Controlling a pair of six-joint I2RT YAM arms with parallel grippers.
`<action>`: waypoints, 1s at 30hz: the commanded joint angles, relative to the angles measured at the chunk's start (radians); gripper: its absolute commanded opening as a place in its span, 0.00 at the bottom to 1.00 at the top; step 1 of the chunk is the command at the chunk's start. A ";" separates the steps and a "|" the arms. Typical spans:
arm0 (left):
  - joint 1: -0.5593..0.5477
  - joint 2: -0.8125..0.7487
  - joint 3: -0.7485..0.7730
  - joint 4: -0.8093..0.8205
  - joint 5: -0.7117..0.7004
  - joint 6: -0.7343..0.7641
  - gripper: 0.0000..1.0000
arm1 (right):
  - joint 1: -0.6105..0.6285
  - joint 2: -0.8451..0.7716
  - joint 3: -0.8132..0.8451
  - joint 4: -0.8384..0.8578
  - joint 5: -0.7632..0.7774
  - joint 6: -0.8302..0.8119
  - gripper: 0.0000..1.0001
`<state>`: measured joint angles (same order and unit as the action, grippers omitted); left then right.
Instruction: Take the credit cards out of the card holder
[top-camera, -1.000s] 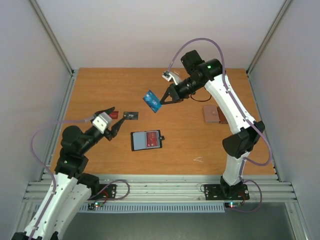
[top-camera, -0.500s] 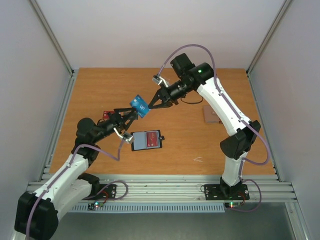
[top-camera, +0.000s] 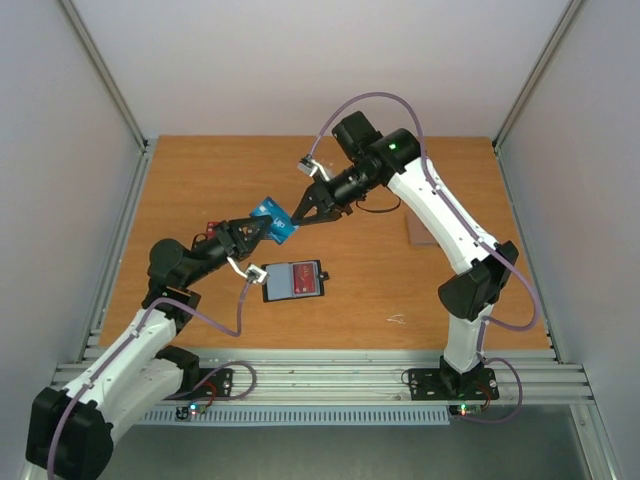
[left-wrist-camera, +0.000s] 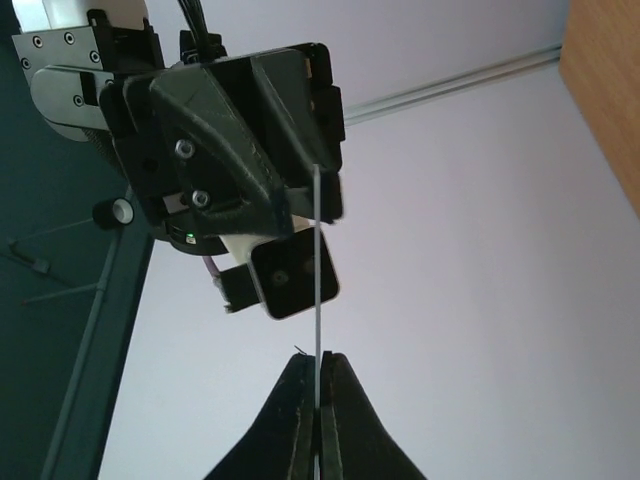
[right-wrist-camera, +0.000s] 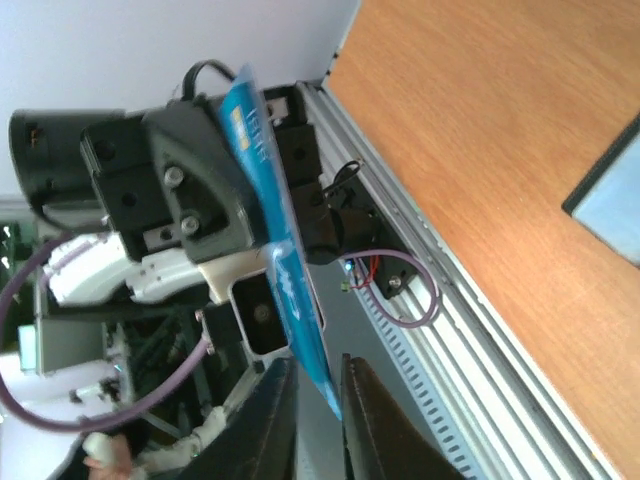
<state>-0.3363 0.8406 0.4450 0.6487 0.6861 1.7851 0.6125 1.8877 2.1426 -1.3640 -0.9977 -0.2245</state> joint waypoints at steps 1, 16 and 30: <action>-0.027 -0.040 -0.001 -0.119 -0.085 -0.038 0.00 | -0.008 -0.020 0.037 -0.011 0.091 -0.002 0.29; -0.033 0.305 0.209 -0.839 -0.569 -0.509 0.00 | -0.150 -0.226 -0.143 0.086 0.710 -0.070 0.99; 0.063 0.774 0.318 -0.429 -0.555 -0.451 0.00 | -0.287 -0.177 -0.182 0.119 0.637 -0.139 0.99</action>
<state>-0.2909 1.5410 0.7284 0.0116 0.1223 1.3087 0.3752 1.6814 1.9671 -1.2732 -0.3309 -0.3389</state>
